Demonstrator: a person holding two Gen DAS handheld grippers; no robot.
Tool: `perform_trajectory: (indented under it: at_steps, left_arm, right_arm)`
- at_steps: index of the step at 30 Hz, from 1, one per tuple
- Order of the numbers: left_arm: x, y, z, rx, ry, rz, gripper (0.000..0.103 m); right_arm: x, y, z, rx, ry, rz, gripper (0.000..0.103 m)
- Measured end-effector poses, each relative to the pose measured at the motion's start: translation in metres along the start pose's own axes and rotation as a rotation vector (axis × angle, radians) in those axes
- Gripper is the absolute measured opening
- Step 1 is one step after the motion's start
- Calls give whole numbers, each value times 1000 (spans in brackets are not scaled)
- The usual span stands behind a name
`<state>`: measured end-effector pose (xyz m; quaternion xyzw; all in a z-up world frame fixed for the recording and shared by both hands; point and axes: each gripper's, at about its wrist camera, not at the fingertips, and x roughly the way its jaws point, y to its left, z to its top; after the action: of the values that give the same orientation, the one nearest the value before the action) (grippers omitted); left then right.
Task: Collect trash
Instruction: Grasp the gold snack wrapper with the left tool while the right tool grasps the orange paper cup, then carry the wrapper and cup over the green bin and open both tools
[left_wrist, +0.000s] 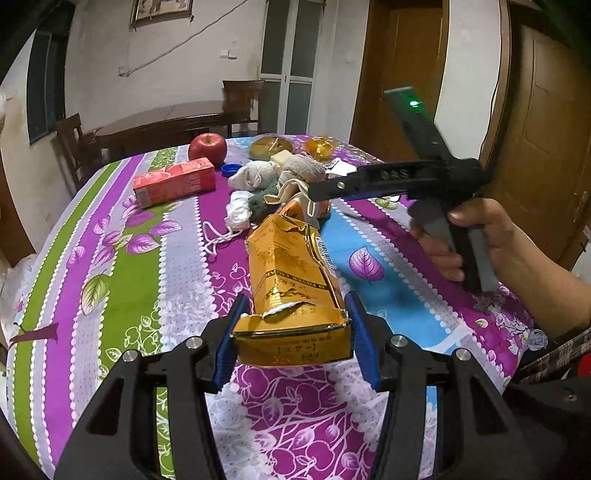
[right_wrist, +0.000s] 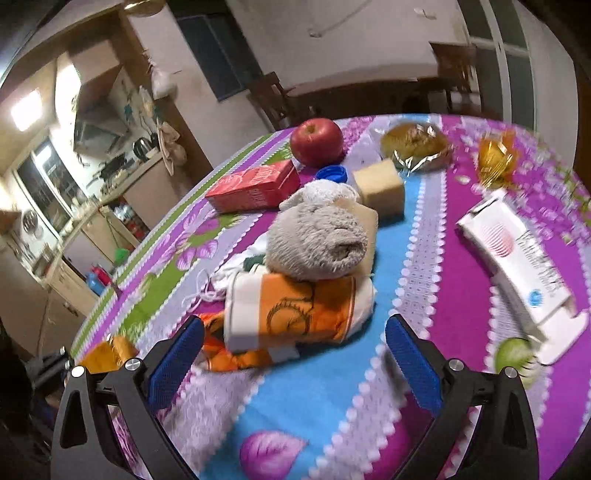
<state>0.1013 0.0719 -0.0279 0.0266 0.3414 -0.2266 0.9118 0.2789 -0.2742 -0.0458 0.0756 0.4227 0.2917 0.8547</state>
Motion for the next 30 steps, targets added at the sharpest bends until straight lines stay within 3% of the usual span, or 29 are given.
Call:
perform_trajectory:
  at_steps: [4, 6, 9, 14, 22, 30]
  left_arm:
    - [0, 8, -4, -23, 1, -7, 51]
    - [1, 9, -3, -32, 2, -5, 51]
    - [0, 9, -2, -38, 0, -2, 51]
    - [5, 2, 0, -25, 2, -1, 51]
    - [12, -17, 11, -10, 9, -16, 51]
    - [29, -41, 25, -6, 39, 25, 51]
  right_arm:
    - [22, -7, 9, 23, 26, 31, 98]
    - [28, -8, 11, 10, 29, 22, 87]
    - [22, -9, 8, 7, 19, 14, 84]
    - [-10, -2, -10, -19, -16, -33, 83]
    - [-89, -5, -63, 68, -123, -79, 83]
    - [-153, -10, -123, 156, -226, -190, 83]
